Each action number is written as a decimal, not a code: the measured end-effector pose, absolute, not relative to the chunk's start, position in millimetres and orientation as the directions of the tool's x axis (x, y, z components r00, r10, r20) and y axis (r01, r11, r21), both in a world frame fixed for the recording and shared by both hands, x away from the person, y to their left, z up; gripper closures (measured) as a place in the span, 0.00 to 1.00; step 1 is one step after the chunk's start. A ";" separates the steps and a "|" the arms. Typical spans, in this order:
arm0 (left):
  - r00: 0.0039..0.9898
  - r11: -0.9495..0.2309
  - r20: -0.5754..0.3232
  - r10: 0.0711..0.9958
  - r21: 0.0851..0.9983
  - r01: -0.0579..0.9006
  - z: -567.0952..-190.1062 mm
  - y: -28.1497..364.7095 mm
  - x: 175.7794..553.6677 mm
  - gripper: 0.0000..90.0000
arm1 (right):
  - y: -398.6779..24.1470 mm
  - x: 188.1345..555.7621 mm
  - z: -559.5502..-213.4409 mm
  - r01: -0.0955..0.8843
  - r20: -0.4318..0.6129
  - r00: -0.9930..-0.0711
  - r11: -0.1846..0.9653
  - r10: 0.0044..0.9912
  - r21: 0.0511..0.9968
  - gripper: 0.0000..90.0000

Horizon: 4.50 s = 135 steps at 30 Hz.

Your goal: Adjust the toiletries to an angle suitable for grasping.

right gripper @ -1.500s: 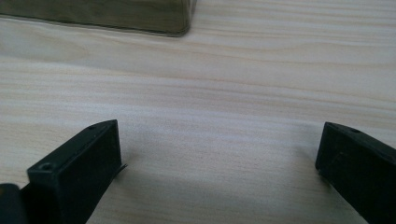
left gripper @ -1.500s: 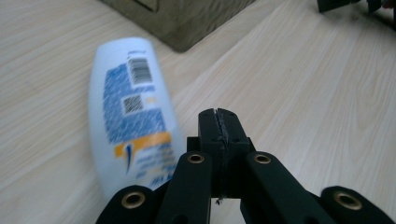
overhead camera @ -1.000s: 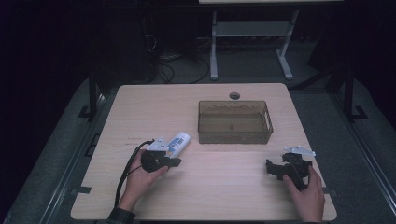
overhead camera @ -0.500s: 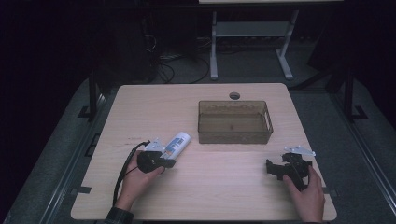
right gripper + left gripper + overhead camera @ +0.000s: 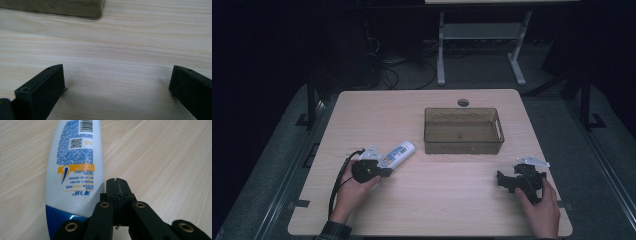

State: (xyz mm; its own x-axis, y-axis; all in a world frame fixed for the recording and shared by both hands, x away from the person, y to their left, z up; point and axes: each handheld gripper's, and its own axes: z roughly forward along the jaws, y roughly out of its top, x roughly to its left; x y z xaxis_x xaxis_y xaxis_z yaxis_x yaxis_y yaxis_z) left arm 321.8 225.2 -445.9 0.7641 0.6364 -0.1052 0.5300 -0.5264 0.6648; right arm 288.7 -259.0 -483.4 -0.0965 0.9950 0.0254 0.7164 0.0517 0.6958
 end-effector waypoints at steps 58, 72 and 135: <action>0.687 -0.439 -0.081 0.722 0.714 0.545 -414.5 242.7 381.3 1.00 | -259.0 288.7 -483.4 0.716 0.026 -0.097 0.052 0.995 0.696 0.00; 0.688 -0.455 -0.080 0.722 0.694 0.558 -424.4 209.9 426.5 1.00 | -259.0 288.7 -483.4 0.716 0.026 -0.097 0.052 0.995 0.696 0.00; 0.775 -0.605 -0.106 0.623 0.564 0.563 -441.3 175.4 370.8 1.00 | -259.0 288.7 -483.4 0.717 0.026 -0.096 0.051 0.995 0.696 0.00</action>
